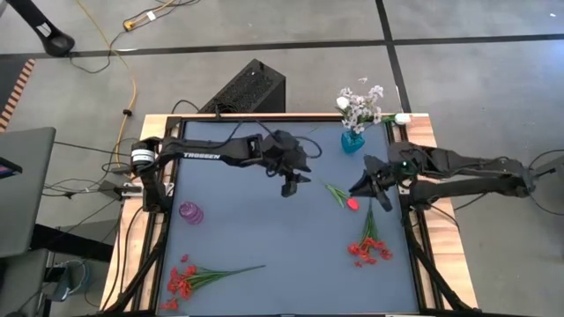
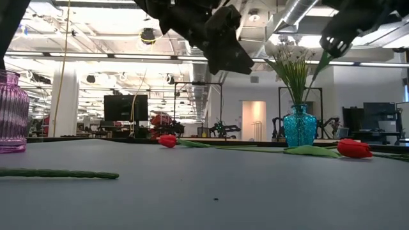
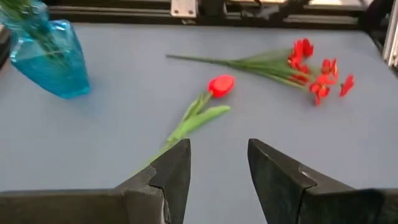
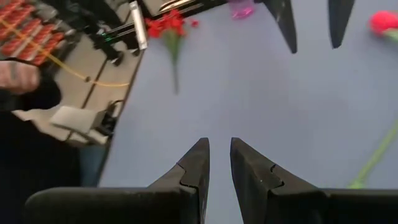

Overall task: Sort flowers into vase by color
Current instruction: Put the right red flowers into the purple vase

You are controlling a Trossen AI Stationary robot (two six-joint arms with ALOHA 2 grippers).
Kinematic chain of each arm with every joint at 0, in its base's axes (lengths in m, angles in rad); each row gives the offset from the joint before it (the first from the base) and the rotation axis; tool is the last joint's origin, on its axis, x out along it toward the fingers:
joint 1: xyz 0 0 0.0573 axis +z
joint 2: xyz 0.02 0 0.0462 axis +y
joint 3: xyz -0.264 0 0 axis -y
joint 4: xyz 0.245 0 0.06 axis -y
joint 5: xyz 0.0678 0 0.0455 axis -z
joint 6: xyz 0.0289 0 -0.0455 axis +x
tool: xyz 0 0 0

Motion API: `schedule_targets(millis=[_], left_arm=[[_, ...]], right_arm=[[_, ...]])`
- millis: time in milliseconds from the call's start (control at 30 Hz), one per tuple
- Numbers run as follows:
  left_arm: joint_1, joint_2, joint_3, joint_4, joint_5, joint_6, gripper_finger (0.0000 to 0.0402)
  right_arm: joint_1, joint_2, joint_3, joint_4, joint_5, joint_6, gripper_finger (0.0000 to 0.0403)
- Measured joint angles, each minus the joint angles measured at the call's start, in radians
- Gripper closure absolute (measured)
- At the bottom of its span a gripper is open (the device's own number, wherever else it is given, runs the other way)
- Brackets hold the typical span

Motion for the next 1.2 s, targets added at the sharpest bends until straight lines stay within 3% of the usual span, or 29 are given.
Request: schedule_targets(millis=[333, 567, 733, 833, 1033, 1200], left_arm=[[-0.166, 0.0, 0.0, -0.08, -0.128, 0.066, 0.0253], [-0.224, 0.0, 0.0, -0.151, -0.158, 0.071, 0.0253], [-0.244, 0.0, 0.0, -0.221, -0.162, 0.032, 0.0253], [-0.268, 0.0, -0.027, -0.214, -0.183, 0.016, 0.0253], [-0.339, 0.0, -0.159, -0.098, -0.292, -0.041, 0.0253], [-0.375, 0.001, -0.177, -0.084, -0.319, -0.04, 0.0253]], right_arm=[[0.245, 0.143, 0.0, -0.003, 0.033, 0.187, 0.031], [0.388, 0.247, 0.007, -0.097, 0.031, 0.146, 0.0311], [0.436, 0.29, 0.07, -0.347, 0.041, 0.003, 0.0312], [0.457, 0.309, 0.093, -0.461, 0.109, -0.148, 0.0312], [0.465, 0.381, 0.092, -0.472, 0.221, -0.135, 0.0312], [0.46, 0.514, 0.105, -0.409, 0.26, -0.133, 0.0312]])
